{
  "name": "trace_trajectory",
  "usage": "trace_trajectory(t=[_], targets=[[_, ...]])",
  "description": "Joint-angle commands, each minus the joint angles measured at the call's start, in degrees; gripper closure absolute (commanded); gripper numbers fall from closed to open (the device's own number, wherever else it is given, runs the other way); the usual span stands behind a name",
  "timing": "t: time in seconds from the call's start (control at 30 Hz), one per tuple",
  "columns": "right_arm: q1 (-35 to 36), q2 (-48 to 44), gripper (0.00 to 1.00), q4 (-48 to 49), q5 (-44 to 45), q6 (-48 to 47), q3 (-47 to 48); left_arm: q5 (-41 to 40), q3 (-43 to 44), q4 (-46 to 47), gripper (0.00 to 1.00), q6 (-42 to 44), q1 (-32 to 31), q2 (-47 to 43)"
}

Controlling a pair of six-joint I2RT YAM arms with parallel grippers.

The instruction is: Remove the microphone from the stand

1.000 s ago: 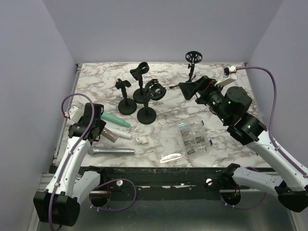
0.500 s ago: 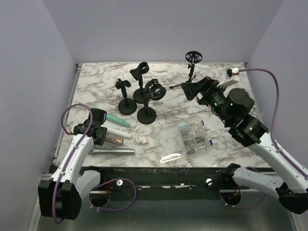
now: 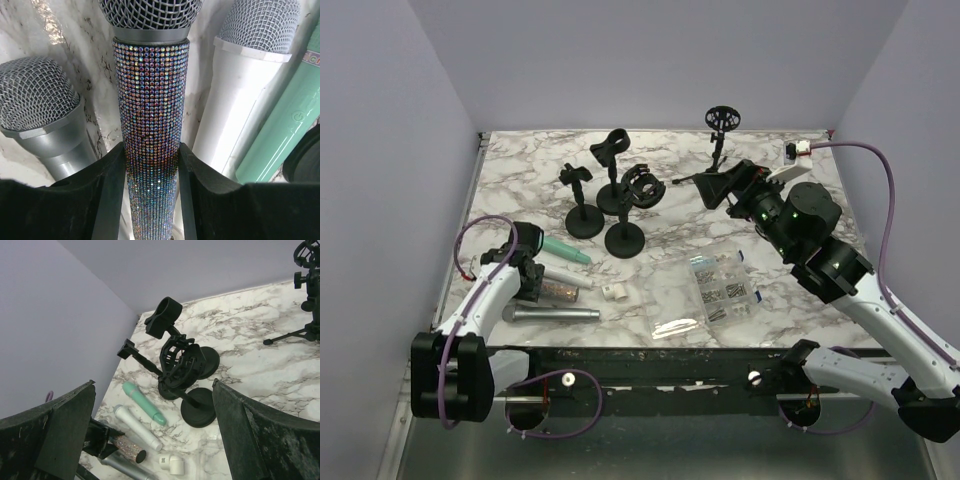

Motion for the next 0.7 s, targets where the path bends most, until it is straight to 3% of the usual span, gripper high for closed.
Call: trace_trajectory(t=[0.0,0.43,0.53,0.67], targets=[[0.2,0.4,0.00,-0.1,1.7,-0.9,-0.4,1.4,0.2,2.2,0.93,-1.0,0.6,2.2],[0.2,1.5,0.00,0.5,1.4,-1.1,-0.2,2.2,0.5,4.0,0.85,-0.8,1.1,6.6],[0.2,1.5,0.00,0.8,1.4,-1.2,-0.1,2.0,0.5,4.0,0.79,-0.6,1.2,6.4],[0.2,1.7,0.00,1.0,1.1,-1.2,0.2,1.6,0.5,4.1,0.62,0.0,1.2,6.0]])
